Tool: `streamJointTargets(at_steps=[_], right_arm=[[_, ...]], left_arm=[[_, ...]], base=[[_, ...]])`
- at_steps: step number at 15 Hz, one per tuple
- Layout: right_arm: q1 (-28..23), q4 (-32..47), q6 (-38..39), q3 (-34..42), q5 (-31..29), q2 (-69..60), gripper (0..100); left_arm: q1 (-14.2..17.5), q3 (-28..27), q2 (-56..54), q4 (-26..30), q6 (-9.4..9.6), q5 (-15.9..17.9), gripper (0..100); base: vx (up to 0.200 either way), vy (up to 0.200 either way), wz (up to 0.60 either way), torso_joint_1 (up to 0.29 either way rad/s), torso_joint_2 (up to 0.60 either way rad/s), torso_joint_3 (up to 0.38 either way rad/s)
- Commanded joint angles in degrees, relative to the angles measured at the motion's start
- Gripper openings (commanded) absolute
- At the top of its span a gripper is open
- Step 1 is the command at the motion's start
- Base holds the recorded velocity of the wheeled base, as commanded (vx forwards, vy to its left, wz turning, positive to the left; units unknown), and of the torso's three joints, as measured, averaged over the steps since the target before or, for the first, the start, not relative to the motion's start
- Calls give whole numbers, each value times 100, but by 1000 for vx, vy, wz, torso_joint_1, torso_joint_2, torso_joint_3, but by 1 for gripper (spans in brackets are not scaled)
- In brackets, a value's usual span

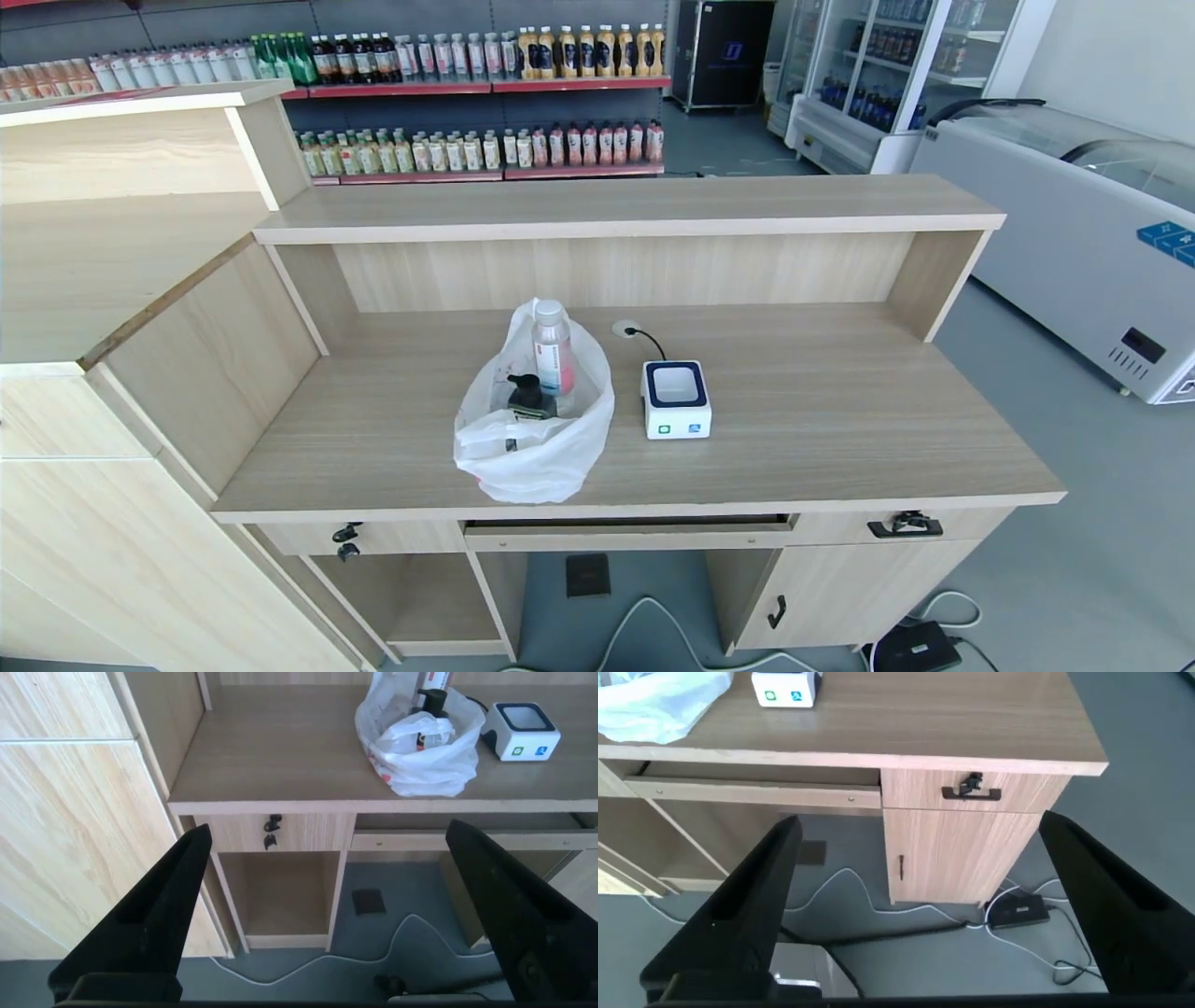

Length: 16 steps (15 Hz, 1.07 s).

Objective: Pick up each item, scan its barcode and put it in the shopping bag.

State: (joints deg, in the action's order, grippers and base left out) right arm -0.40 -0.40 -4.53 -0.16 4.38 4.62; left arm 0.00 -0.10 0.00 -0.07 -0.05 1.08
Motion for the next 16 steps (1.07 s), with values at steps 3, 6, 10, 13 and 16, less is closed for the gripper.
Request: streamJointTargets(at_steps=[3, 6, 10, 13, 16], right_arm=[[40, 14, 76, 16, -7, -462, 100], [40, 14, 93, 16, -7, -462, 100], [40, 14, 84, 16, -7, -462, 100], [40, 14, 102, 16, -7, -462, 100], [40, 23, 93, 16, -7, -462, 100]], left_arm=[[0, 1, 0, -1, 5, -3, 100], [0, 1, 0, -1, -4, -3, 100], [0, 1, 0, -1, -4, -3, 100], [0, 1, 0, -1, -4, -3, 100], [0, 1, 0, -1, -4, -3, 100]], base=[[0, 0, 0, 0, 0, 0], [0, 0, 0, 0, 0, 0], [0, 0, 0, 0, 0, 0], [0, 0, 0, 0, 0, 0], [0, 0, 0, 0, 0, 0]])
